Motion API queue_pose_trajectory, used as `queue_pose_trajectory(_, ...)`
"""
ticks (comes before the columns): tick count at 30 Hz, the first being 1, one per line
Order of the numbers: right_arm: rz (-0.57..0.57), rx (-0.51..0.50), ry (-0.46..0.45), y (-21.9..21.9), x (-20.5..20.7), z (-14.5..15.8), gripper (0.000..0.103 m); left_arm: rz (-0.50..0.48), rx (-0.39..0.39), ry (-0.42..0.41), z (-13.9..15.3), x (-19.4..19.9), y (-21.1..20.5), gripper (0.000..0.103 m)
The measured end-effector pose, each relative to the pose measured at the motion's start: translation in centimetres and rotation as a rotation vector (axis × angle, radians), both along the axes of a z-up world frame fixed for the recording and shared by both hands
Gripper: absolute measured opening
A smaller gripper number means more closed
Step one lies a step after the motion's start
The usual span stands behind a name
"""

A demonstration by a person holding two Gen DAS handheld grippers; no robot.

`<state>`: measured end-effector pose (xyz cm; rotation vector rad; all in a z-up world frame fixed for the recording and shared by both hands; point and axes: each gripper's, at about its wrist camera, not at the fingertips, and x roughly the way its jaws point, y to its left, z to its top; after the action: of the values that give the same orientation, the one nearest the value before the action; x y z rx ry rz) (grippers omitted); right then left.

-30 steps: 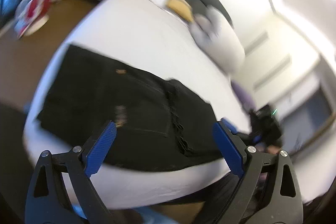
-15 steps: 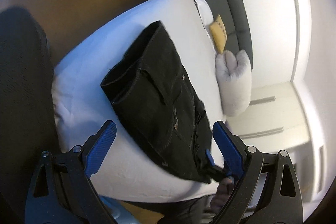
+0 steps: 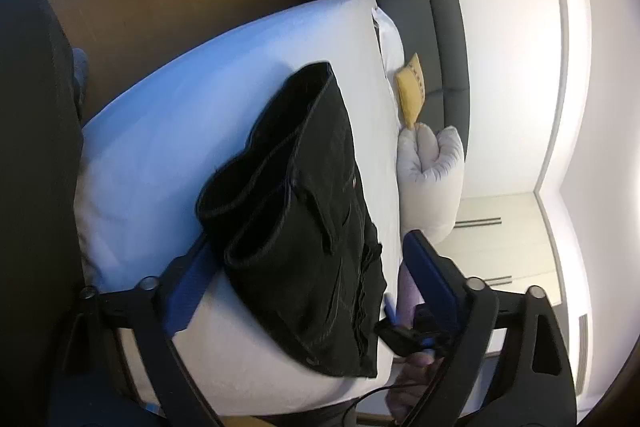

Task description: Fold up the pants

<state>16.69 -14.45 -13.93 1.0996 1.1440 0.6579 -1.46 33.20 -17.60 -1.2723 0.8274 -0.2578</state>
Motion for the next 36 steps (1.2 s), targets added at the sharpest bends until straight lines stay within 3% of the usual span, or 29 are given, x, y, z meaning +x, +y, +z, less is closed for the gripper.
queue_pose_trajectory(2,0.009,-0.046,0.057,-0.1,0.2,-1.6,0.077,-0.004,0.007,0.025,0.2,1.0,-0.6,0.05)
queue_pose_trajectory(4,0.011,-0.073,0.079,-0.2,-0.2,-2.6,0.071,-0.008,0.002,0.057,-0.4,1.3,-0.6,0.032)
queue_pose_trajectory(8,0.004,-0.051,0.073,-0.7,-0.4,-1.7,0.072,-0.009,0.034,0.053,0.1,1.5,-0.8,0.028)
queue_pose_trajectory(13,0.061,-0.067,0.038,0.4,0.4,0.1,0.076,-0.032,0.107,0.009,2.6,2.1,-1.6,0.022)
queue_pose_trajectory(18,0.126,-0.113,0.114,2.1,1.6,-2.5,0.076,-0.079,0.197,-0.05,6.4,3.3,-3.4,0.02)
queue_pose_trajectory(23,0.113,-0.089,0.089,1.8,1.4,-3.2,0.074,-0.165,0.318,-0.14,11.2,4.6,-7.0,0.02)
queue_pose_trajectory(31,0.027,-0.058,0.023,-2.4,0.5,0.0,0.074,-0.412,0.498,-0.286,16.8,7.9,-18.6,0.02)
queue_pose_trajectory(34,-0.032,0.001,-0.004,-5.8,0.1,1.1,0.075,-0.564,0.578,-0.326,16.9,8.7,-25.1,0.02)
queue_pose_trajectory(36,-0.075,0.052,-0.029,-8.2,-0.3,1.7,0.082,-0.656,0.614,-0.319,15.5,9.2,-29.4,0.02)
